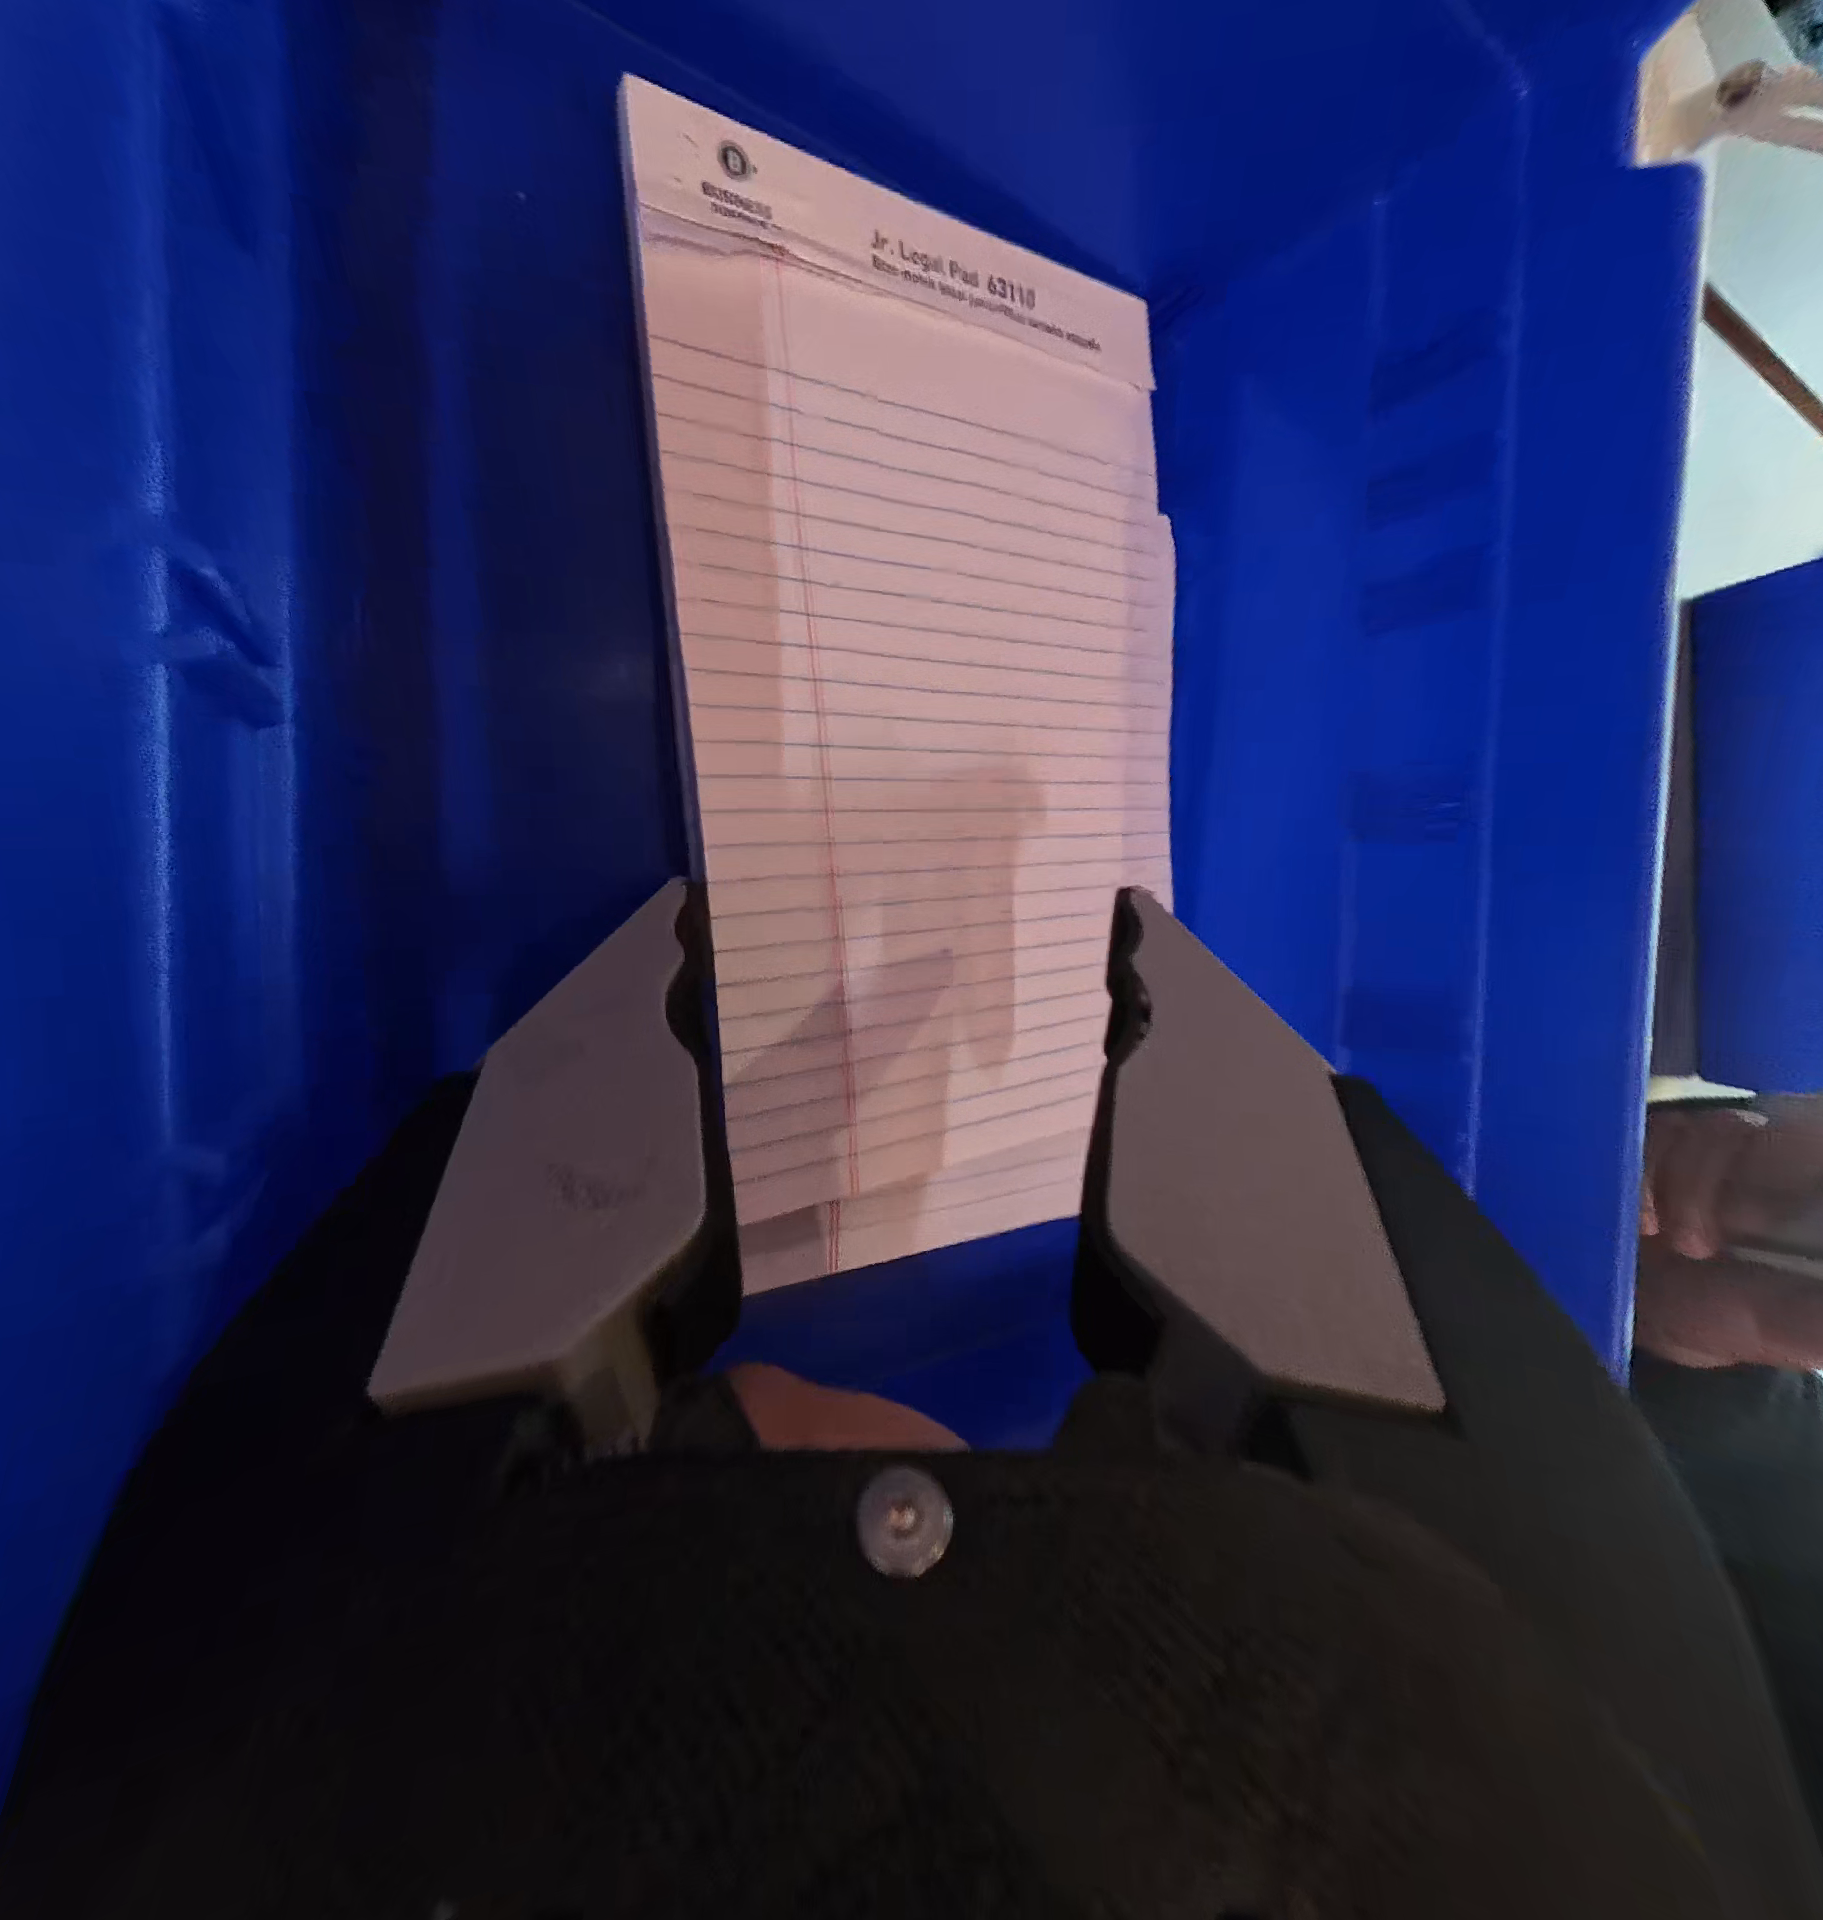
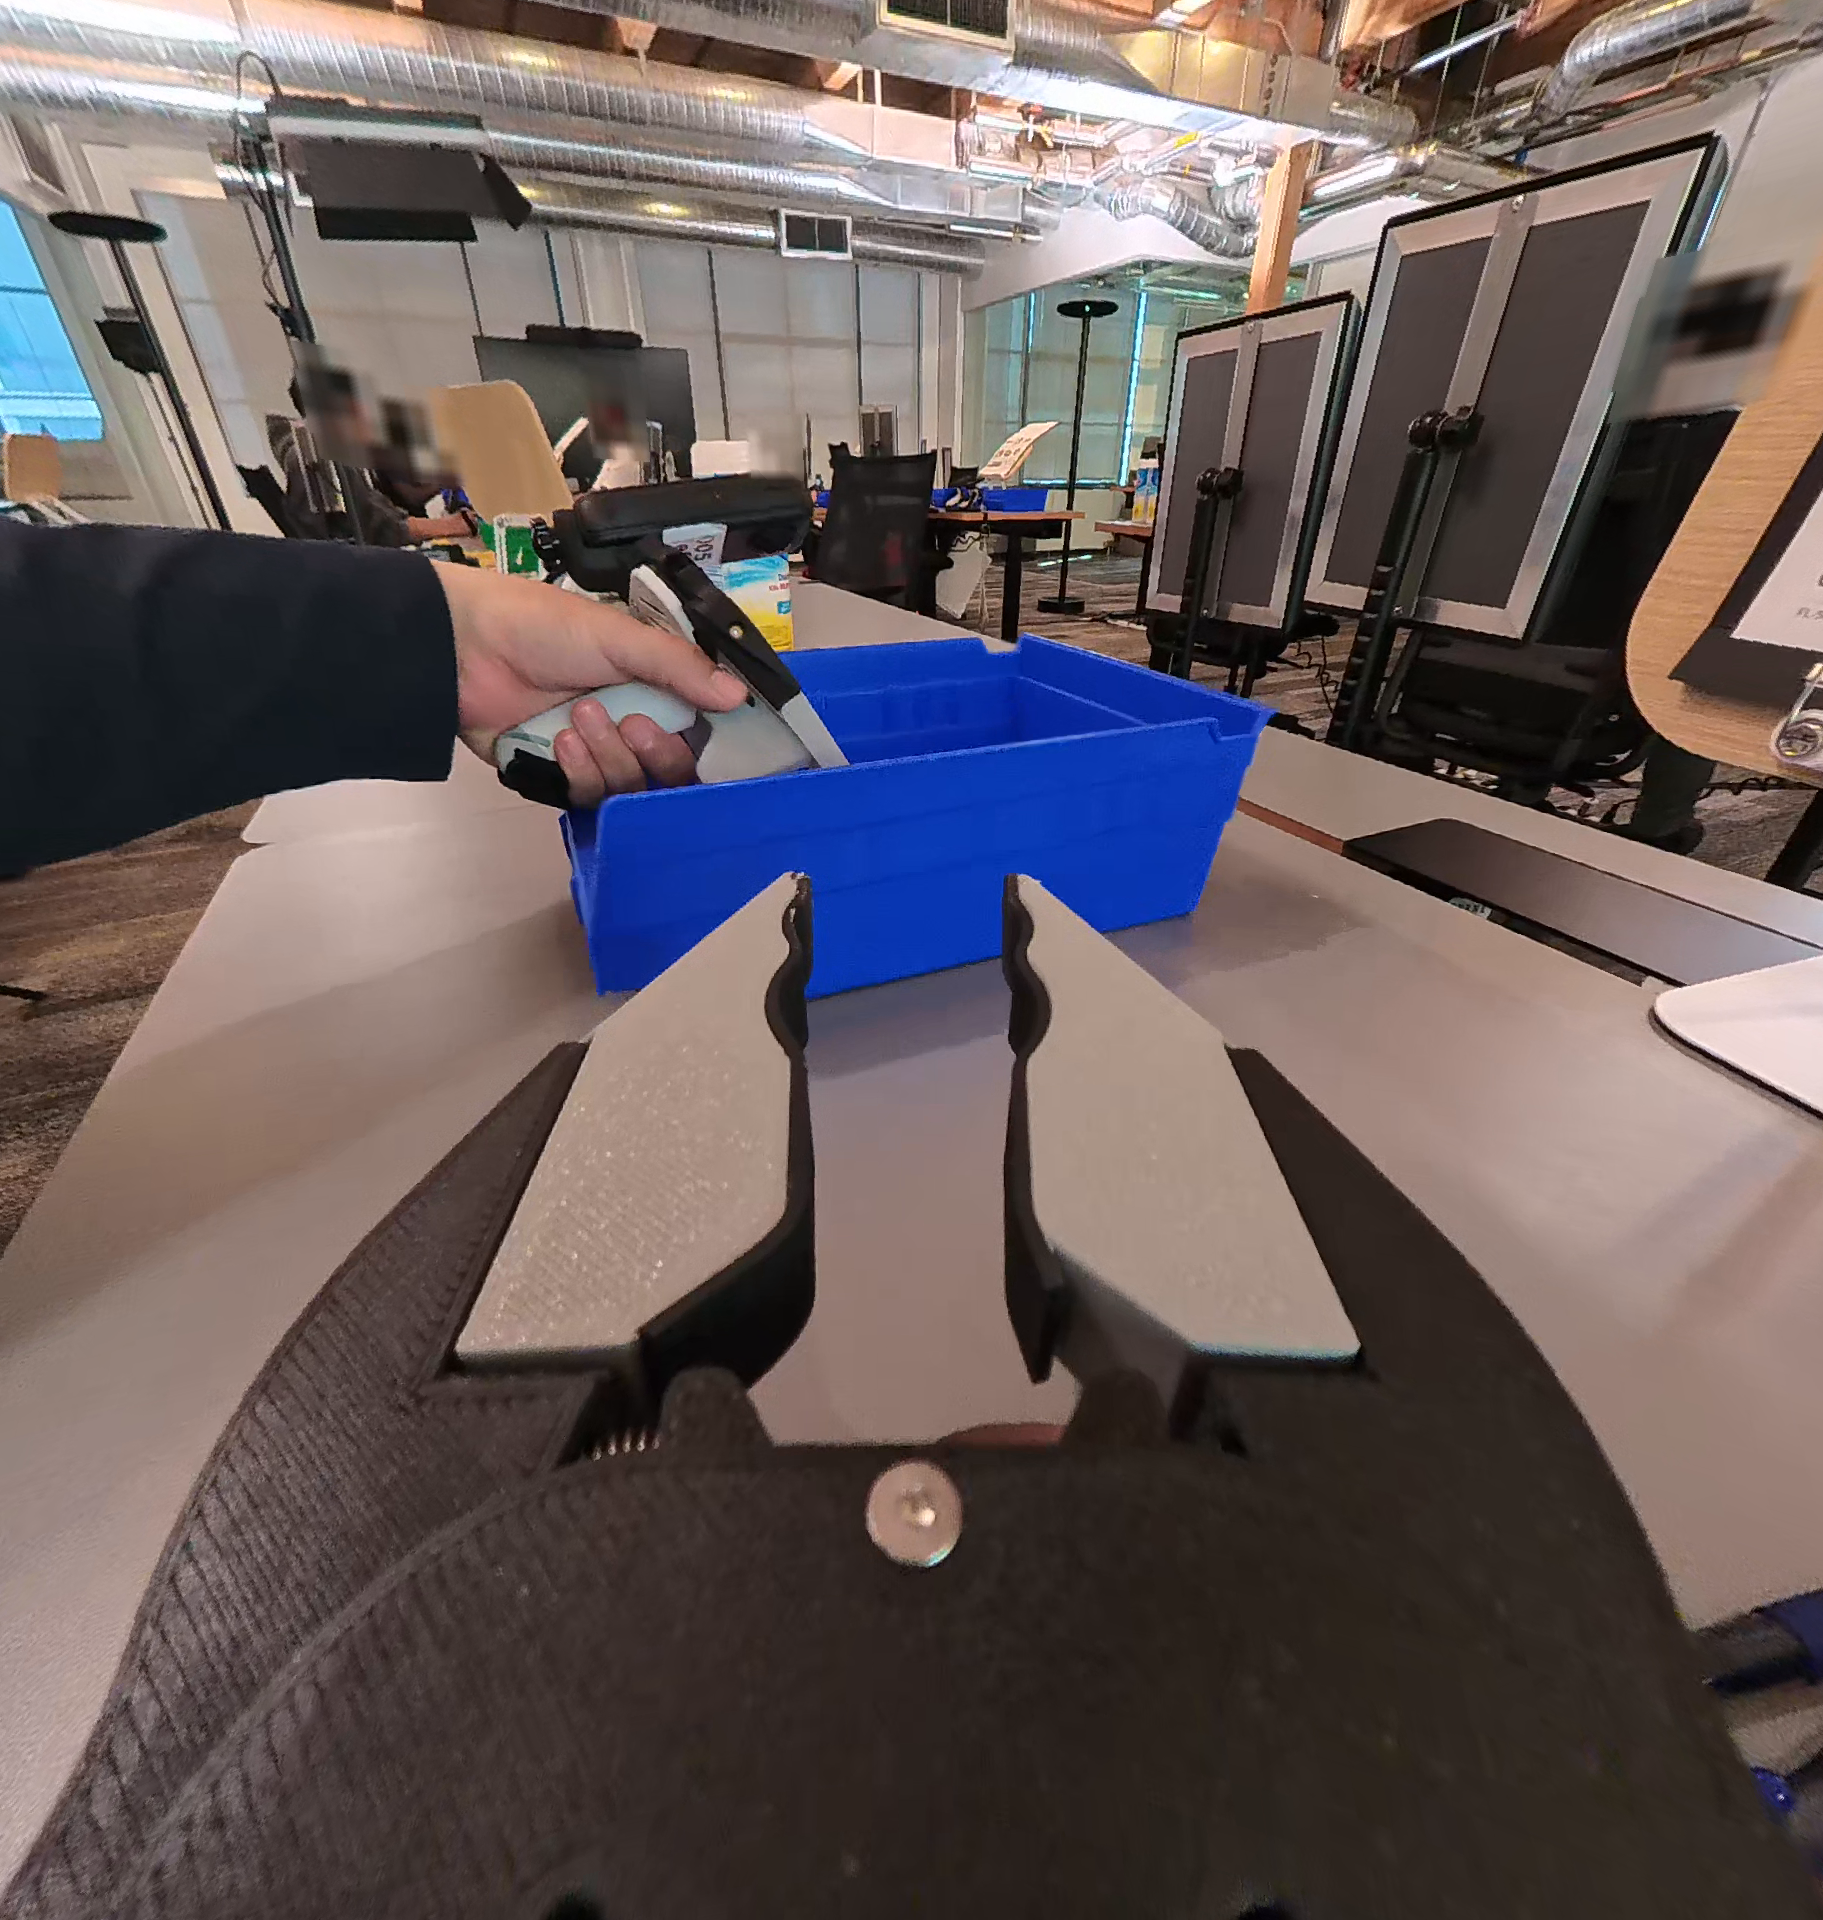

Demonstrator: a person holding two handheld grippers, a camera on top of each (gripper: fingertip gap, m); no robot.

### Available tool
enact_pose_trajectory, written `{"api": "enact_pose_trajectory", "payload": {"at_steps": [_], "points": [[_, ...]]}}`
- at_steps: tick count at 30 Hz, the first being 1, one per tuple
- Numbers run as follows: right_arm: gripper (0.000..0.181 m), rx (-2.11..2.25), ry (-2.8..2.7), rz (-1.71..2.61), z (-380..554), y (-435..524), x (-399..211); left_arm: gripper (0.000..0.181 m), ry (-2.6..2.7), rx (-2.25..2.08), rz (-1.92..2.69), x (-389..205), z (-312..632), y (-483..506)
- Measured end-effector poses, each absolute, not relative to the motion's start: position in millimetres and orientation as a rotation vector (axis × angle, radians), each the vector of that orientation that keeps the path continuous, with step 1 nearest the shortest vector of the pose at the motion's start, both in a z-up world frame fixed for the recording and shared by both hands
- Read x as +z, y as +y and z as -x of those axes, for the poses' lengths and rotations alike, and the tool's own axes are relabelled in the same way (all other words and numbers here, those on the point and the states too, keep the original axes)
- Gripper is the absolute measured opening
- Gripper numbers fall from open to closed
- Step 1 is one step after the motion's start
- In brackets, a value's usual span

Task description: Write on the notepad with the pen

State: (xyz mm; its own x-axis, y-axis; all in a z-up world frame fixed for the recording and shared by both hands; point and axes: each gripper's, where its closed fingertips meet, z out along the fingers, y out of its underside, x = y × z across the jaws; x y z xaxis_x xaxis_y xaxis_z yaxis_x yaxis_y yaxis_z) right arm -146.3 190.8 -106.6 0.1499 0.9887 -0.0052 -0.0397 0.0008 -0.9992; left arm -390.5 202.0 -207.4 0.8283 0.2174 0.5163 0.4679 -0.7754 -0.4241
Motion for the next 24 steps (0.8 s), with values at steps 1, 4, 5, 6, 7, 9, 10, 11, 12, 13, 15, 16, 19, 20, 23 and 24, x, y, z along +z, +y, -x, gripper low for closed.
{"api": "enact_pose_trajectory", "payload": {"at_steps": [1, 4, 5, 6, 7, 9, 10, 11, 12, 13, 15, 16, 19, 20, 23, 24], "points": [[0.033, 1.128, -1.066, 1.257, 146.3, 190.4, -107.5, 0.074, -0.492, -0.615, 2.451, -206.3, 388.0, 202.8], [0.033, 1.167, -1.077, 1.287, 148.4, 188.2, -112.8, 0.062, -0.506, -0.692, 2.381, -197.6, 383.3, 208.2], [0.033, 1.169, -1.084, 1.294, 149.5, 188.2, -114.5, 0.054, -0.527, -0.731, 2.34, -192.9, 383.1, 210.8], [0.033, 1.168, -1.09, 1.298, 150.5, 188.1, -115.6, 0.042, -0.547, -0.785, 2.287, -186.5, 382.7, 213.5], [0.033, 1.169, -1.095, 1.299, 151.3, 187.6, -116.4, 0.026, -0.552, -0.838, 2.225, -177.9, 382.4, 216.6], [0.033, 1.167, -1.105, 1.299, 152.3, 186.4, -117.3, 0.008, -0.571, -0.95, 2.15, -167.9, 379.3, 219.8], [0.033, 1.163, -1.109, 1.297, 152.5, 186.0, -117.3, 0.012, -0.585, -0.943, 2.181, -174.9, 379.6, 218.6], [0.033, 1.159, -1.111, 1.294, 152.7, 185.6, -117.1, 0.019, -0.583, -0.887, 2.25, -187.3, 381.0, 215.1], [0.033, 1.157, -1.113, 1.292, 152.8, 185.3, -117.0, 0.025, -0.591, -0.872, 2.303, -194.5, 379.5, 212.8], [0.033, 1.156, -1.115, 1.291, 153.1, 185.1, -117.0, 0.028, -0.572, -0.873, 2.313, -194.5, 377.3, 213.2], [0.033, 1.156, -1.117, 1.293, 153.5, 185.2, -117.4, 0.022, -0.533, -0.787, 2.395, -202.5, 377.9, 210.1], [0.033, 1.157, -1.117, 1.295, 153.7, 185.4, -117.6, 0.019, -0.515, -0.729, 2.453, -208.8, 378.7, 207.2], [0.032, 1.161, -1.114, 1.296, 153.7, 185.8, -117.2, 0.002, -0.414, -0.56, 2.563, -217.4, 381.3, 204.3], [0.032, 1.16, -1.114, 1.296, 153.6, 185.9, -117.1, 0.001, -0.389, -0.537, 2.573, -217.2, 380.7, 205.0], [0.032, 1.158, -1.116, 1.299, 153.3, 186.4, -117.6, 0.001, -0.362, -0.568, 2.51, -205.6, 377.9, 209.8], [0.032, 1.157, -1.117, 1.3, 153.2, 186.7, -117.8, 0.001, -0.364, -0.577, 2.475, -199.6, 378.5, 211.3]]}}
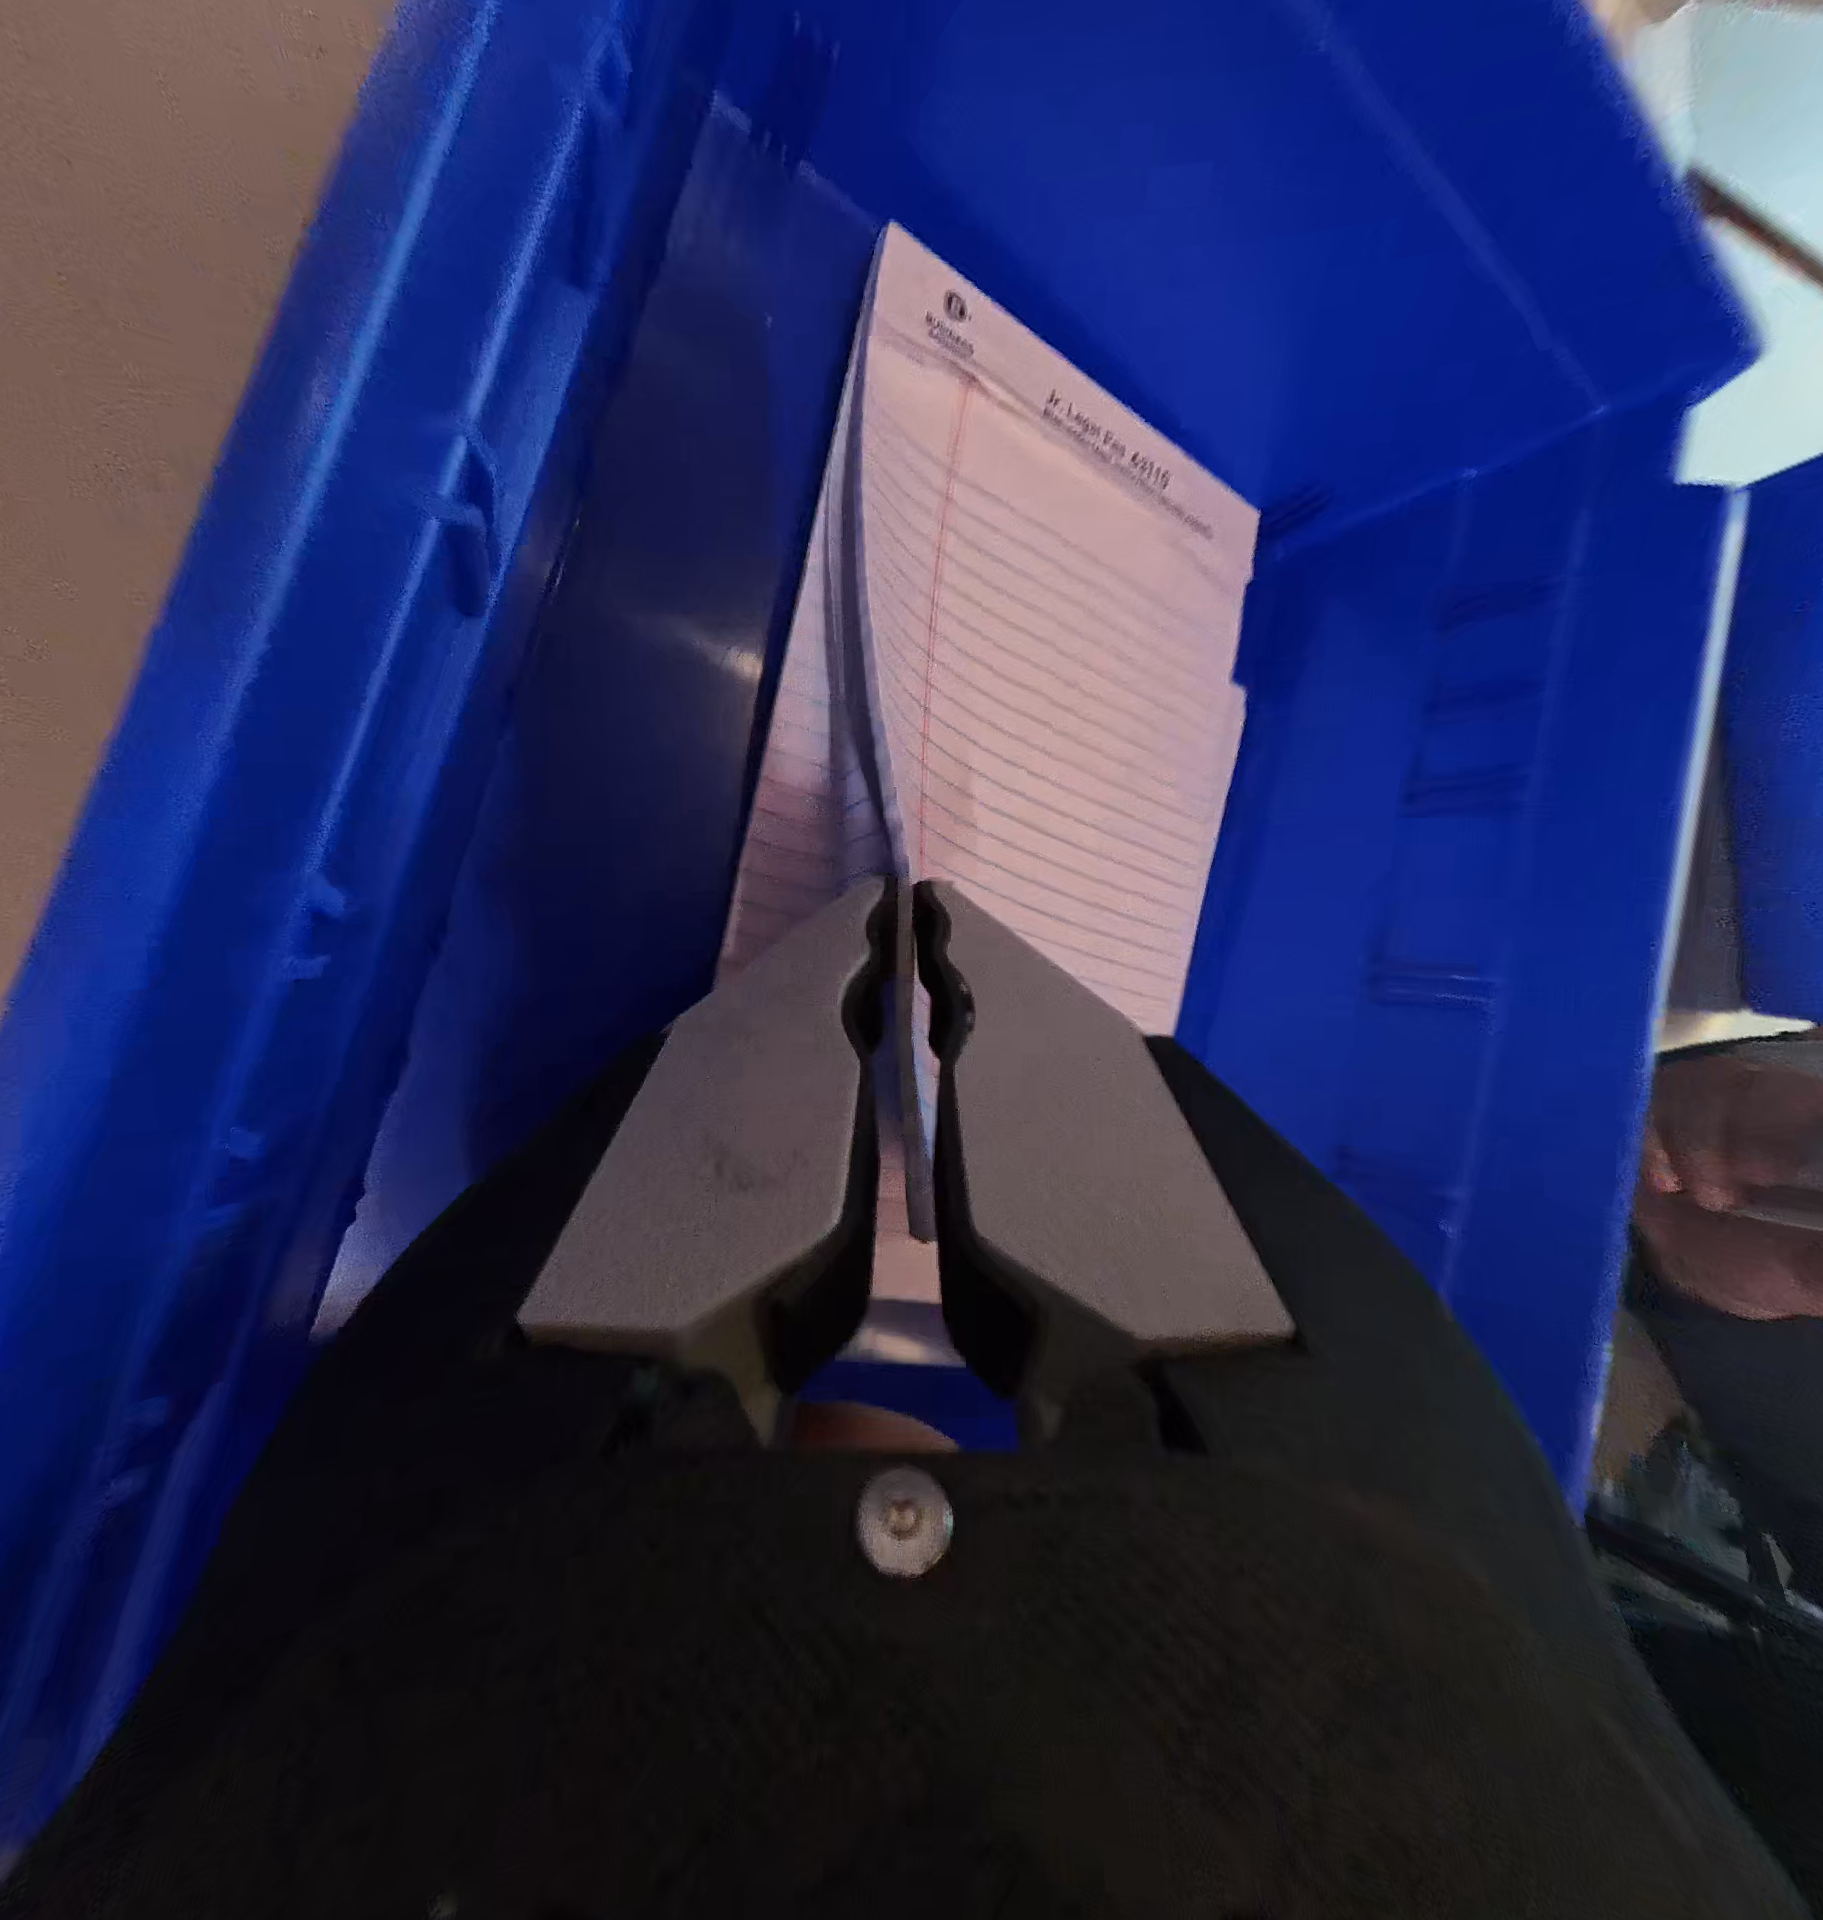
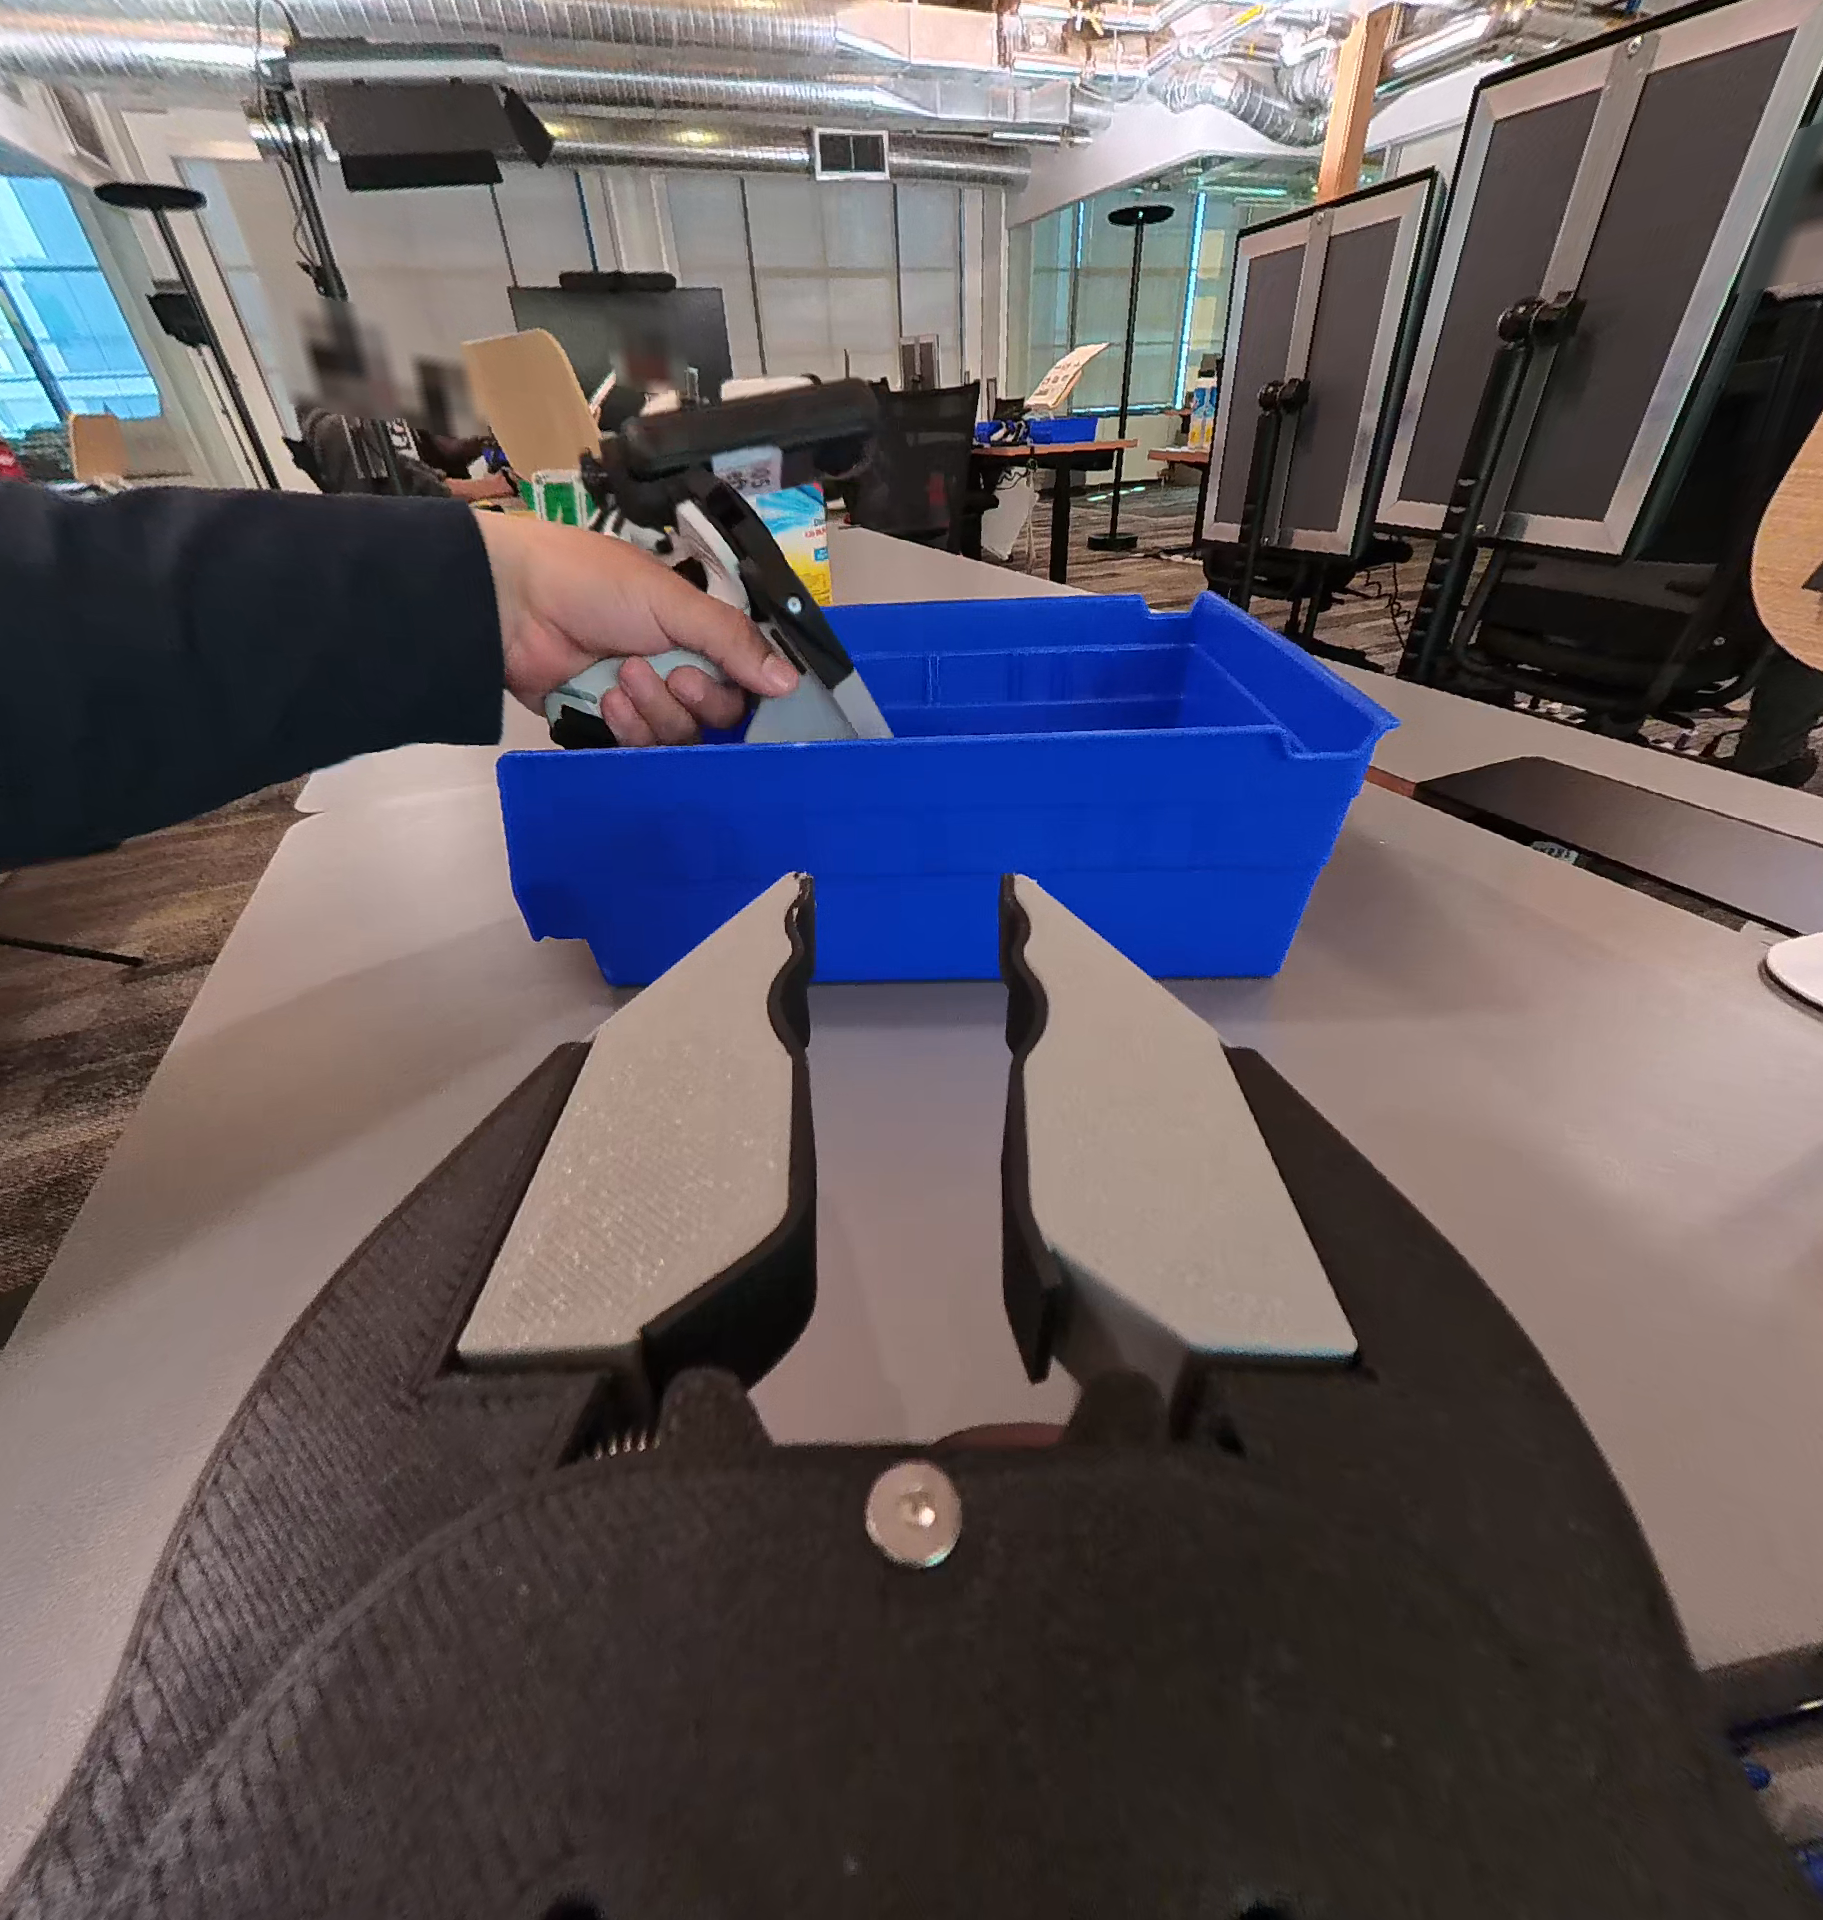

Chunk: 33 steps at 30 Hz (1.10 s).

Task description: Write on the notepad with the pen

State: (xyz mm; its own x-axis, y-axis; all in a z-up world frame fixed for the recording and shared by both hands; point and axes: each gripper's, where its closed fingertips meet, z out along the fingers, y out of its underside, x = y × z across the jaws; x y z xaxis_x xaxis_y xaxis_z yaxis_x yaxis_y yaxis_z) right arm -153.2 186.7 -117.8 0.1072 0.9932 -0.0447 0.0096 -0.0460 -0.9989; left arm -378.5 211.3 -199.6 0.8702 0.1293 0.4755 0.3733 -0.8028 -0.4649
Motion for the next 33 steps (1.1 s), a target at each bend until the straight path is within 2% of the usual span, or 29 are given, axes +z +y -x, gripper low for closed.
{"api": "enact_pose_trajectory", "payload": {"at_steps": [5, 14, 21, 29, 33], "points": [[0.032, 1.156, -1.11, 1.31, 151.2, 189.1, -118.1, 0.001, -0.297, -0.45, 2.332, -161.5, 385.2, 213.2], [0.032, 1.149, -1.11, 1.332, 149.4, 191.5, -120.6, 0.0, 0.005, 0.0, 2.105, -52.9, 371.4, 196.8], [0.033, 1.183, -1.131, 1.32, 146.8, 186.6, -118.5, 0.0, 0.136, -0.021, 1.938, 33.3, 330.9, 173.6], [0.04, 1.322, -1.106, 1.271, 138.3, 177.1, -97.7, 0.0, 0.32, -0.189, 1.813, 101.4, 256.2, 145.8], [0.044, 1.544, -1.072, 1.242, 131.2, 169.4, -81.4, 0.0, 0.407, -0.305, 1.753, 124.3, 215.5, 129.2]]}}
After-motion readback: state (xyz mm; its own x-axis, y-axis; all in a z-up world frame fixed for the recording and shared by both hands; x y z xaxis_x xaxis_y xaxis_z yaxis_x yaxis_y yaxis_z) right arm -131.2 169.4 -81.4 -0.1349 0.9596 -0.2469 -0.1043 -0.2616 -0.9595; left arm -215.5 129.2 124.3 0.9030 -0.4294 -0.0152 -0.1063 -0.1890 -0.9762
